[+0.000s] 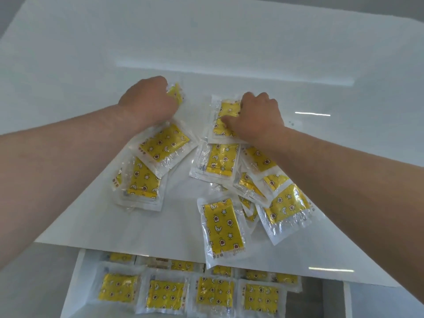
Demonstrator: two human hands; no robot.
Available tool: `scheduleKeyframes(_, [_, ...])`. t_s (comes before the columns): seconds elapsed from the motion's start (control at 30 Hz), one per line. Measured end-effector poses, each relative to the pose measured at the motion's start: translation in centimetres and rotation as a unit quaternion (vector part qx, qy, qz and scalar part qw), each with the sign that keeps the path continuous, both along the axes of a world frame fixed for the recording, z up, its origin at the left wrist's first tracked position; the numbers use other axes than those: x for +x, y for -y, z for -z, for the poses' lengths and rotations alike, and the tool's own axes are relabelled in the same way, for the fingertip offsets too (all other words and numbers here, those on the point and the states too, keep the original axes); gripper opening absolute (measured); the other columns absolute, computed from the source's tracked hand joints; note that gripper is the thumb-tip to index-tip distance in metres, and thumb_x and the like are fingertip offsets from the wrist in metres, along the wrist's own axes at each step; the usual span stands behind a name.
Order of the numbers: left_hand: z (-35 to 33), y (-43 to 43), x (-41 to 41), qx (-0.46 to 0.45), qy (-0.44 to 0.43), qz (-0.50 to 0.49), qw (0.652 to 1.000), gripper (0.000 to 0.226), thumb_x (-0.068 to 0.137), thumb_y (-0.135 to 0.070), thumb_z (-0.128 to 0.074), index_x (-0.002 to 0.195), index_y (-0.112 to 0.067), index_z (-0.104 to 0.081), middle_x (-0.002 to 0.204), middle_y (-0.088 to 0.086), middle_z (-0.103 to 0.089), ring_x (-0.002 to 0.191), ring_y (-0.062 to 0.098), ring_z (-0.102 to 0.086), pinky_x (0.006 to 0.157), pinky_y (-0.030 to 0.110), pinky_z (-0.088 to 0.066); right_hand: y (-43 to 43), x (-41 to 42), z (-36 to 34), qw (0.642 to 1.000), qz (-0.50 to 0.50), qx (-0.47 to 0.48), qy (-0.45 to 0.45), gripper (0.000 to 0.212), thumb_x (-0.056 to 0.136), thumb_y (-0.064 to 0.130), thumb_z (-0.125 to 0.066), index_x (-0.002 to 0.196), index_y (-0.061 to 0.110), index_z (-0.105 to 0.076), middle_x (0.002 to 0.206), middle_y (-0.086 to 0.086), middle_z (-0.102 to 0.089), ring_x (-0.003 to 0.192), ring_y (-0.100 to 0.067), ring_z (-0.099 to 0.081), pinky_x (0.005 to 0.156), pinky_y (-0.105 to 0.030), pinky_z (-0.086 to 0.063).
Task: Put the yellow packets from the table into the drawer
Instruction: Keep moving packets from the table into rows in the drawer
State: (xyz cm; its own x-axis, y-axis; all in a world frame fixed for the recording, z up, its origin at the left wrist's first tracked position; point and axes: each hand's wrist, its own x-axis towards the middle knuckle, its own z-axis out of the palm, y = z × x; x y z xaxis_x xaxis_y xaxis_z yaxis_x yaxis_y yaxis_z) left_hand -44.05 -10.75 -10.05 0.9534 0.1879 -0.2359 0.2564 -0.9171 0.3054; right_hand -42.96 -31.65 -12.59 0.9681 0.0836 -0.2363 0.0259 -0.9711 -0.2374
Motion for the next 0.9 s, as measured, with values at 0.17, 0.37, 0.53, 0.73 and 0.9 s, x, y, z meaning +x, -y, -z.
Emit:
scheduleKeyframes(0.17, [-1.1,-2.3,0.5,-0.172,-0.024,-0.135,0.976,0.032,0.083,-0.007,-0.05,0.062,-0.017,-0.028,0.064,0.001,-0.027,0.057,0.018,-0.026,0.047,0.026,-0.017,-0.9,0.6,0.1,0.998,0.064,0.006,-0.009,0.071,0.074,0.039,-0.072,0.128,0.01,-0.035,0.118,-0.013,-0.05,0.109,-0.032,-0.048,0.078,-0.037,-0.04])
scheduleKeyframes(0.37, [-1.0,-4.3,0.0,-0.188,-0.116,-0.127,0.967,0.019,0.083,-0.025,-0.07,0.094,-0.015,-0.06,0.093,0.007,-0.049,0.083,0.023,-0.043,0.07,0.037,-0.034,-0.4,1.6,-0.2,0.982,0.102,0.154,-0.033,0.063,0.079,0.013,-0.068,0.133,0.014,-0.036,0.105,-0.006,-0.052,0.089,-0.025,-0.052,0.068,-0.032,-0.04])
scheduleKeyframes(0.53, [-0.5,-3.6,-1.3,-0.184,-0.164,-0.102,0.964,0.033,0.085,-0.025,-0.07,0.113,-0.008,-0.064,0.109,0.007,-0.062,0.099,0.027,-0.056,0.079,0.037,-0.045,1.3,1.9,-1.2,0.904,0.271,0.326,-0.06,0.028,0.085,0.008,-0.06,0.113,0.009,-0.059,0.103,-0.009,-0.063,0.09,-0.027,-0.065,0.079,-0.045,-0.058])
scheduleKeyframes(0.73, [0.3,-1.4,-3.4,-0.117,-0.139,-0.064,0.981,0.018,0.081,-0.018,-0.065,0.095,-0.007,-0.06,0.093,0.01,-0.055,0.079,0.025,-0.048,0.066,0.03,-0.038,3.7,2.1,-3.2,0.892,0.328,0.303,-0.069,0.042,0.082,0.011,-0.067,0.123,0.01,-0.058,0.116,-0.009,-0.063,0.105,-0.03,-0.062,0.085,-0.03,-0.047])
scheduleKeyframes(0.9, [0.7,-0.7,-4.4,-0.061,-0.117,-0.045,0.99,0.038,0.075,-0.037,-0.074,0.098,-0.013,-0.058,0.093,0.003,-0.056,0.084,0.024,-0.053,0.07,0.031,-0.042,4.5,2.8,-4.0,0.735,0.449,0.497,-0.106,0.019,0.083,0.006,-0.063,0.101,0.013,-0.063,0.104,-0.007,-0.067,0.084,-0.022,-0.069,0.069,-0.034,-0.058])
